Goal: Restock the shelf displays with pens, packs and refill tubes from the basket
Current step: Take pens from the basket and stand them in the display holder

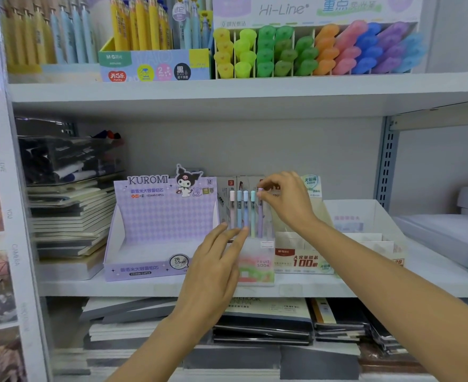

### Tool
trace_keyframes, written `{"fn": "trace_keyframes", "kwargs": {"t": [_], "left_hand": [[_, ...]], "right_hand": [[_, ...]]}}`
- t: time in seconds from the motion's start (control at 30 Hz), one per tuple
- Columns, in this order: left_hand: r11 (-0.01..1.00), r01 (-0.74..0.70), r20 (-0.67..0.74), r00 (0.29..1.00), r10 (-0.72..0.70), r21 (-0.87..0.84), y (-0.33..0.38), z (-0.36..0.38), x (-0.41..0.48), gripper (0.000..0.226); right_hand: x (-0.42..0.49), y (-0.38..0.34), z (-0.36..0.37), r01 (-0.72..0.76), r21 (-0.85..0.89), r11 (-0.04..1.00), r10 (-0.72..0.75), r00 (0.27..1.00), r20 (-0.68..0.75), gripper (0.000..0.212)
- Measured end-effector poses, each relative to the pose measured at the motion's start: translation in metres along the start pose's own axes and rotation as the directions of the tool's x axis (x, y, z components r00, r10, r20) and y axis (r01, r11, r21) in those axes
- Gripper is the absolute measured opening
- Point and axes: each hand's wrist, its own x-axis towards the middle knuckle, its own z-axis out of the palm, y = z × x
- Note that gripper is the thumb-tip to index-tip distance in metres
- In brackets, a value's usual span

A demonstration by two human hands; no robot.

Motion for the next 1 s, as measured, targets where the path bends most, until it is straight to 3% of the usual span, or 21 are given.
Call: {"fn": "trace_keyframes", "kwargs": {"t": [0.2, 0.3, 0.4, 0.47, 0.57, 0.7, 0.83, 1.0], "left_hand": [[1.000, 0.006, 0.074, 0.997, -0.008, 0.029, 0.002, -0.005, 0.001, 0.059], [0.998, 0.051, 0.087, 0.995, -0.054, 0.034, 0.008, -0.011, -0.002, 0.059], [0.996, 0.089, -0.018, 0.996, -0.089, 0.028, 0.023, -0.015, -0.018, 0.050], [0.994, 0.102, -0.120, 0.987, -0.104, -0.023, 0.032, -0.008, -0.038, 0.033], [0.965, 0.217, -0.024, 0.974, -0.223, -0.150, 0.043, 0.018, -0.080, 0.008], [0.889, 0.422, 0.307, 0.882, -0.357, -0.178, 0.046, 0.080, -0.155, 0.004], [0.802, 0.594, 0.648, 0.635, -0.420, -0.062, 0.051, 0.136, -0.241, 0.007], [0.744, 0.663, 0.824, 0.374, -0.425, 0.083, 0.062, 0.182, -0.327, 0.008]], "right_hand": [[-0.001, 0.003, -0.001, -0.044, -0.087, 0.995, 0.051, 0.995, 0.086, 0.029], [-0.022, -0.008, -0.011, -0.004, 0.059, 0.998, 0.003, 1.000, 0.011, 0.030], [-0.062, -0.027, -0.028, 0.112, 0.271, 0.956, -0.088, 0.991, -0.098, 0.015], [-0.098, -0.039, -0.037, 0.110, 0.421, 0.900, -0.117, 0.993, -0.011, 0.012], [-0.158, -0.039, -0.036, 0.009, 0.531, 0.847, -0.161, 0.957, 0.241, 0.020], [-0.235, -0.012, -0.007, -0.187, 0.384, 0.904, -0.085, 0.802, 0.592, 0.029], [-0.310, 0.030, 0.034, -0.341, 0.208, 0.917, 0.036, 0.589, 0.808, 0.031], [-0.407, 0.084, 0.076, -0.432, -0.108, 0.895, 0.248, 0.283, 0.926, 0.026]]}}
